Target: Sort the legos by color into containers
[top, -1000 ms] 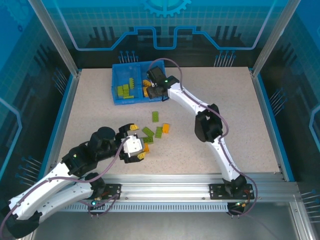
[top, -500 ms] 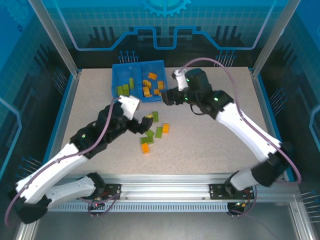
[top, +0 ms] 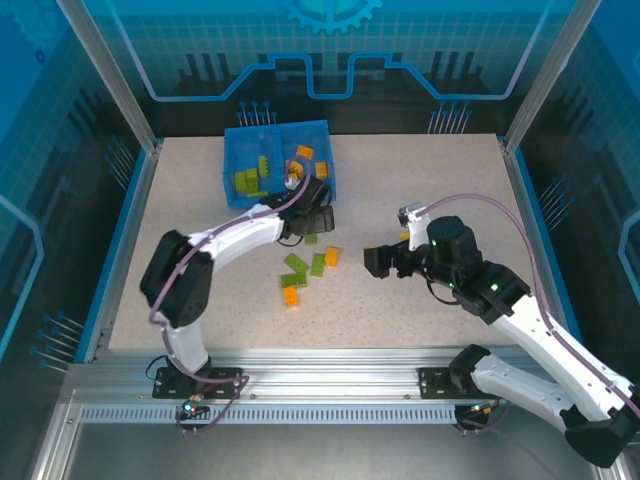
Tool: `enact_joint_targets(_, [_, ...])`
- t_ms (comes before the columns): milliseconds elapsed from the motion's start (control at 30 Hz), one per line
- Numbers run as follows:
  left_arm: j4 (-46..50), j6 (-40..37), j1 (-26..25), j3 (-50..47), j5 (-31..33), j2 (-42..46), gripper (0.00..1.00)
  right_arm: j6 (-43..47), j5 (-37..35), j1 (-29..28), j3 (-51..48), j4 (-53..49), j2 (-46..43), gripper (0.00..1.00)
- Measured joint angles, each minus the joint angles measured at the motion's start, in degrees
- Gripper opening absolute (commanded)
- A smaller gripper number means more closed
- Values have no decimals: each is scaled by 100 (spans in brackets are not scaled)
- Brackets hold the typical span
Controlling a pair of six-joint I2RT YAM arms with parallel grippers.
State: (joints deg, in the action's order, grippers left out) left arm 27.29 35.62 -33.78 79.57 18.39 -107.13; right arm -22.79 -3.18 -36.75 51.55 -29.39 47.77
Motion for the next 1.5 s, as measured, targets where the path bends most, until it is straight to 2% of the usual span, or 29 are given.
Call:
enact_joint_targets(167, [240,247,98,501,4,-922,81,-81,-101,0,-15,-105,-68,100])
enact_joint_targets(367, [409,332,149,933,9,-1585,63,-101,-129,0,-13,-111,-52,100])
enact_joint_targets(700, [393,334,212,723,-13,-1469,36,-208,-103,0,-13,-116,76,100])
enact_joint_targets(933, [520,227,205,326,-127,-717,33,-212,-28,-52,-9,-105,203,100])
enact_joint_targets(1133, [686,-236,299,501,459,426,33,-212,24,-125,-7,-105,247,100])
enact_joint_targets(1333, [713,-780,1034,1257,966,564,33,-225,24,-162,-2,-105,251,100])
enact_joint_targets(1500, [776,-1060,1784,2138,1049,-238,32,-232,20,-162,-2,-109,249,100])
